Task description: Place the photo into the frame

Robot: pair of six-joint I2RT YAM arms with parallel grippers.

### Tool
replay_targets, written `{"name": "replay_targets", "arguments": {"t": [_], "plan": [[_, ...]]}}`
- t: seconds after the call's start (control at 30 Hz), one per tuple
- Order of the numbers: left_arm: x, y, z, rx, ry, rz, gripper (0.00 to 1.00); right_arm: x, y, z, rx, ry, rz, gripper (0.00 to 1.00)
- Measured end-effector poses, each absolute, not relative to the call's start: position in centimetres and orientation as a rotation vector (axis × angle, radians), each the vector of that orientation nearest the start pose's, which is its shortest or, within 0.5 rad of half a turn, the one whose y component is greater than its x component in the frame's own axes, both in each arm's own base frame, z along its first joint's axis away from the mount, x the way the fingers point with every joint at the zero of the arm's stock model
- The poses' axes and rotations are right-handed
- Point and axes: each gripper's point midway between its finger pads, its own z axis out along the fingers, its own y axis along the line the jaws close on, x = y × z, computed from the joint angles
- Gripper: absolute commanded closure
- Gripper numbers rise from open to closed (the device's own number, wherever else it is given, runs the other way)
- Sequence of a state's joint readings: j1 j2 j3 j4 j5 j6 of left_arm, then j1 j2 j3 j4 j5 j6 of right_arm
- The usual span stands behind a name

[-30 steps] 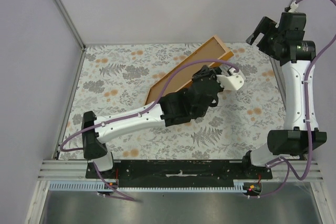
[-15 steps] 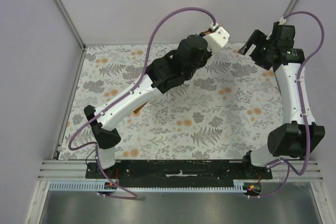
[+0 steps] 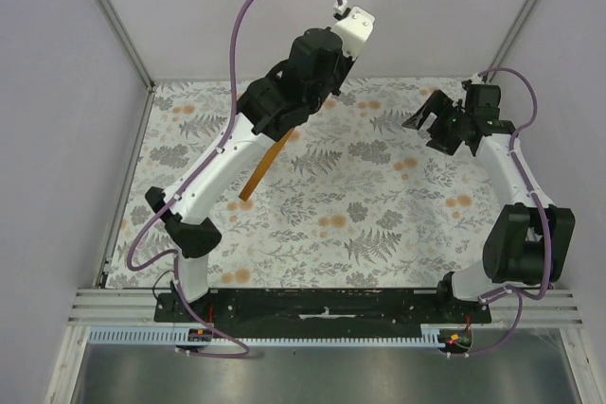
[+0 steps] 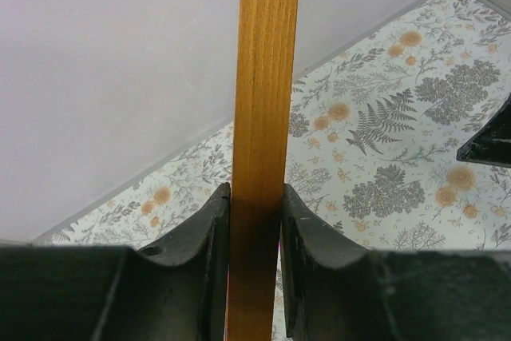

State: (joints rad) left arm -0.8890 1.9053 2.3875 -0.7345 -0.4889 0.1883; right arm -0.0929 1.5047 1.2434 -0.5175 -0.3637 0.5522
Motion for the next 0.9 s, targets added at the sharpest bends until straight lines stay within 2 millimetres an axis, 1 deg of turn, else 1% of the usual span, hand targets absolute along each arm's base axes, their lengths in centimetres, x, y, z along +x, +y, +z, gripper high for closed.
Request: {"name": "replay_targets", "arguments": {"t": [0.13, 0.3, 0.47, 0.6, 0.7, 0.83, 0.9], "plan": [[38.8, -32.8, 43.7, 0.582, 1.697, -0.065, 0.98, 40.3, 5.6, 18.3, 0.55, 2.287, 0.696, 0.02], [38.9, -32.5, 43.9, 0.56, 1.704, -0.07, 0.98, 40.9, 7.2, 18.5, 0.501, 2.252, 0.743, 0.02], [38.6, -32.4, 44.0, 0.554, 1.709, -0.077, 0.98, 41.2, 9.6, 18.1, 0.45, 2.224, 0.818, 0.02], [38.3, -31.9, 44.1, 0.543, 1.713, -0.08, 0.98, 42.0, 12.3, 17.5, 0.396, 2.135, 0.933, 0.02], [38.0, -31.5, 44.1, 0.538, 1.714, -0.084, 0.98, 43.5, 14.4, 16.4, 0.383, 2.059, 1.027, 0.02], [37.4, -30.9, 44.3, 0.535, 1.711, -0.088, 0.98, 46.2, 17.5, 14.8, 0.409, 2.008, 1.119, 0.02], [37.1, -30.5, 44.5, 0.533, 1.71, -0.089, 0.98, 48.1, 19.4, 14.4, 0.436, 1.993, 1.177, 0.02]]}}
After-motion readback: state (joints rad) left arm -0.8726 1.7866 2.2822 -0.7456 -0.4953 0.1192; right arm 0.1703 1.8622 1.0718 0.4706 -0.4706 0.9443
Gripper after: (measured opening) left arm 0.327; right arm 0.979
